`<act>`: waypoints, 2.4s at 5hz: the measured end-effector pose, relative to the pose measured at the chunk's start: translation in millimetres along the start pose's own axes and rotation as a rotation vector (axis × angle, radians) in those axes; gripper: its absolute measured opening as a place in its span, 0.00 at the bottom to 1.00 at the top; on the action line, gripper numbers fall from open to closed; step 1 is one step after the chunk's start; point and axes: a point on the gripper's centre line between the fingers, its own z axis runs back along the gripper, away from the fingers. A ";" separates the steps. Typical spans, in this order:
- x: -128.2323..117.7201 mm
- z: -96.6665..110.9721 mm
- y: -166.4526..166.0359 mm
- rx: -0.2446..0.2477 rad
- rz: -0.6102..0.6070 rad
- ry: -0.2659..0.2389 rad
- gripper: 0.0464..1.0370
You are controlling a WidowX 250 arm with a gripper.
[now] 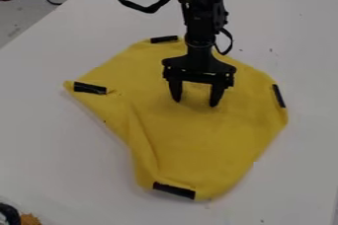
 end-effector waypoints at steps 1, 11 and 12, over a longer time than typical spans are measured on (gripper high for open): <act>-1.4 0.6 -16.5 0.000 -0.031 0.012 0.96; -51.4 122.4 74.0 -0.007 0.039 0.104 0.96; -78.8 127.1 89.7 -0.027 0.074 0.114 0.96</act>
